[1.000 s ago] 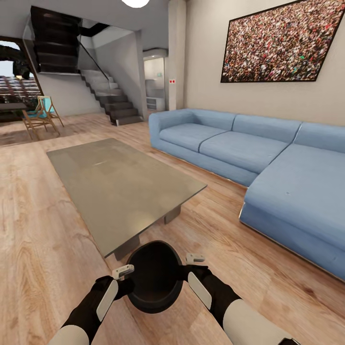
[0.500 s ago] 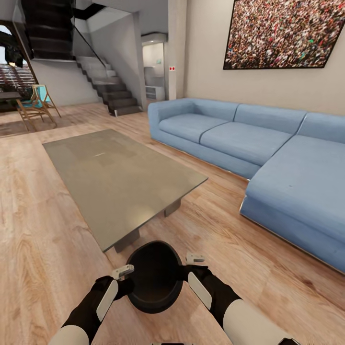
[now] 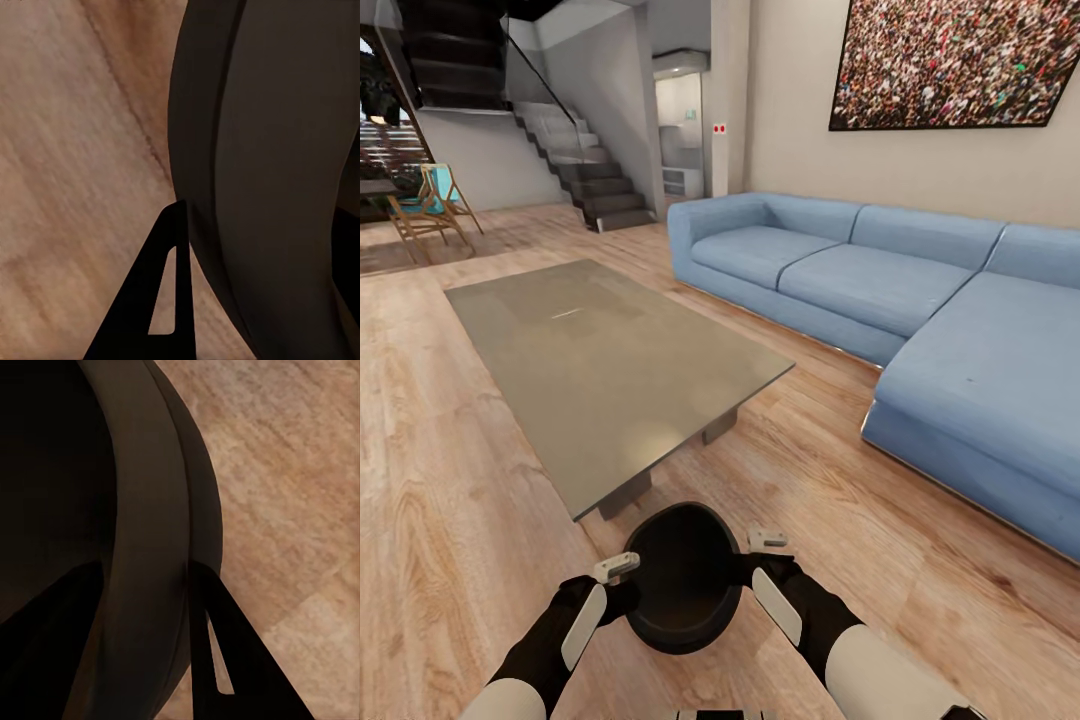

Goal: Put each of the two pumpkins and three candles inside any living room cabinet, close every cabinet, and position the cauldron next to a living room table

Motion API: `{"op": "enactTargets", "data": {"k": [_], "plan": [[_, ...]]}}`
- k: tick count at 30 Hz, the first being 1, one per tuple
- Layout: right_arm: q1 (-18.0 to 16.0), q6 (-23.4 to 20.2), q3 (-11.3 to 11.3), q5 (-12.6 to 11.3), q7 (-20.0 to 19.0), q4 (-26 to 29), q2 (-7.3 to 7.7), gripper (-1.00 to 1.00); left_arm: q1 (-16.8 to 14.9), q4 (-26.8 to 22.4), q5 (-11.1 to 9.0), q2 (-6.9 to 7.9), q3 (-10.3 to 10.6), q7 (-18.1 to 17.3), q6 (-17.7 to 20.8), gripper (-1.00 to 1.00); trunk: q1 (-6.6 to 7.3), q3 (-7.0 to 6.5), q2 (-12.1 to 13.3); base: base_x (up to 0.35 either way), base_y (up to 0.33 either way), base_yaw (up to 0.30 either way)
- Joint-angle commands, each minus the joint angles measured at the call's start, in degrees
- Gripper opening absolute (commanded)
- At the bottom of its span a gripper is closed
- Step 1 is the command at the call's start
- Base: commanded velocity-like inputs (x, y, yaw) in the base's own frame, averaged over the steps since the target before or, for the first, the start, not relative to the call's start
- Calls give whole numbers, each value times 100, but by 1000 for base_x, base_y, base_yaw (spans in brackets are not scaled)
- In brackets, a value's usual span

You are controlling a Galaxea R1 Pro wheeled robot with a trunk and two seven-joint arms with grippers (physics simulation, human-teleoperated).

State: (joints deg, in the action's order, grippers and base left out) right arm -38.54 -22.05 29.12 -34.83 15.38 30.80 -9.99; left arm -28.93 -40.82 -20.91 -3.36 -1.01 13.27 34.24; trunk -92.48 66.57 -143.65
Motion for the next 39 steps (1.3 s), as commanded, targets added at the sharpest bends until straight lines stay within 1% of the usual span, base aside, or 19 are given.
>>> {"op": "enactTargets", "data": {"k": [1,12,17,25,29,37,39], "plan": [[-4,7,-21,55,0,48,0,-100,1,4,61,2,-13,6,12,-100,1,0,-1,0,0,0],[-4,8,-21,55,0,48,0,-100,1,4,60,2,-14,8,12,-100,1,0,-1,0,0,0],[-4,16,-28,56,0,48,0,-100,1,4,60,2,-13,9,12,-100,-12,110,-7,0,0,0],[-4,17,-29,63,7,48,0,-100,1,4,60,2,-20,9,12,-100,-12,110,-7,0,0,0],[-4,17,-30,63,9,48,0,-100,-1,4,60,2,-15,8,12,-100,-23,199,-13,0,0,0],[-4,23,-30,64,9,48,0,-100,1,4,60,2,-16,9,12,-100,-23,199,-13,0,0,0],[-4,23,-30,64,9,48,0,-100,1,4,60,2,-18,9,12,-100,-28,243,-15,0,0,0]]}}
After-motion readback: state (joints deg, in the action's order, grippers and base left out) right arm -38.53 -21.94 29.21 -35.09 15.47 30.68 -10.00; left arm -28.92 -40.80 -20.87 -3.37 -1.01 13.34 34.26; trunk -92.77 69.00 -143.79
